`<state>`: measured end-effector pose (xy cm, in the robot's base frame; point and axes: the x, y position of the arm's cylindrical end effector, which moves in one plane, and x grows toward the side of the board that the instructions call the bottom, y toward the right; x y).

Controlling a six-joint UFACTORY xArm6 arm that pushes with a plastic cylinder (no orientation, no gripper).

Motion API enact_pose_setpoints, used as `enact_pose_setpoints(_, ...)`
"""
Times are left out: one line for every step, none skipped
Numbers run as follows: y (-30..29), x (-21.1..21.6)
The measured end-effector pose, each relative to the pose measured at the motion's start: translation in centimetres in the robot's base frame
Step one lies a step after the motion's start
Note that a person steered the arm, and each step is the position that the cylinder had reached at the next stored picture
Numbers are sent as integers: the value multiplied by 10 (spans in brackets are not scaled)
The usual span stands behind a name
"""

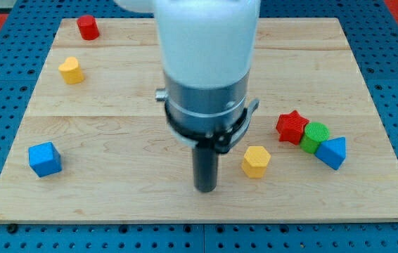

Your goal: Place the yellow hexagon to the bottom of the red star

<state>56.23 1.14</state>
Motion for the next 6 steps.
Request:
enact_pose_setpoints(43, -32)
enact_pose_setpoints(100, -48)
enact_pose_setpoints(72, -39)
enact_pose_setpoints(-52, -1)
enact_pose_setpoints(-183, 33)
enact_pose_setpoints(-299, 37)
